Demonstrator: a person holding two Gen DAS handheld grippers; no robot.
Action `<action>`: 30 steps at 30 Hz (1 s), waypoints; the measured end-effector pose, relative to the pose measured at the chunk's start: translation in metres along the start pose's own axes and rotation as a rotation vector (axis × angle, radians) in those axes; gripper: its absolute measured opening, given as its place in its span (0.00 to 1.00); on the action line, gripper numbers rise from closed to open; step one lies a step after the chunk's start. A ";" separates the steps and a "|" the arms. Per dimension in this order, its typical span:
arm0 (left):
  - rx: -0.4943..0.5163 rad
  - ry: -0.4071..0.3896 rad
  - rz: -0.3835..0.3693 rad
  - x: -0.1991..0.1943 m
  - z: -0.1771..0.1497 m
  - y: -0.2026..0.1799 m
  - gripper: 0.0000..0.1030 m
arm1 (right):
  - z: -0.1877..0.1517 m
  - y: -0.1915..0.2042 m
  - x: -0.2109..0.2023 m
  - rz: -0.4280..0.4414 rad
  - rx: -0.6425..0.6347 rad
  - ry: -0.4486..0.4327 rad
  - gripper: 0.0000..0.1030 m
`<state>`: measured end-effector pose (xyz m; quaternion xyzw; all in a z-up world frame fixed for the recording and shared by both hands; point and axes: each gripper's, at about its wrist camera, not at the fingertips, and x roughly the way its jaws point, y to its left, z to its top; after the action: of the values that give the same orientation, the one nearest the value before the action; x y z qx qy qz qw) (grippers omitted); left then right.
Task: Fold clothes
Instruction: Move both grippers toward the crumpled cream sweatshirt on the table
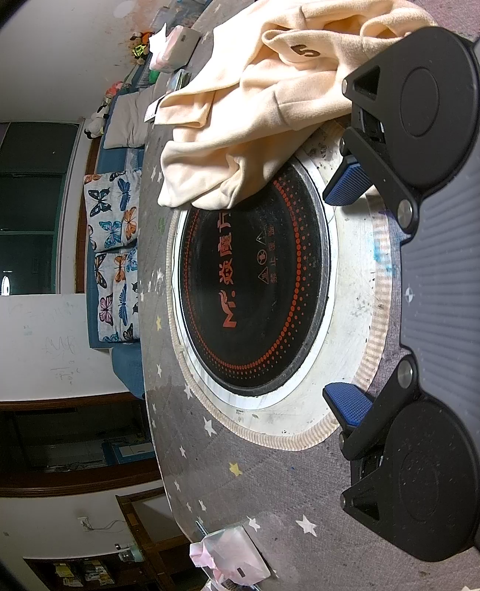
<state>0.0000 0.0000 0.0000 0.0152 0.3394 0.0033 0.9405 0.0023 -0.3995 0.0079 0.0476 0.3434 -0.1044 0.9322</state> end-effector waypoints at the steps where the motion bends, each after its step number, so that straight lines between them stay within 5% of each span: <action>1: 0.001 0.000 0.001 0.000 0.000 0.000 1.00 | 0.000 -0.001 0.000 0.003 -0.001 0.001 1.00; 30: 0.020 0.021 -0.004 -0.021 0.004 -0.028 1.00 | -0.024 0.009 -0.057 0.129 -0.068 -0.008 1.00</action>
<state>-0.0137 -0.0285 0.0157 0.0240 0.3493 -0.0018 0.9367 -0.0531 -0.3776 0.0274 0.0373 0.3391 -0.0328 0.9394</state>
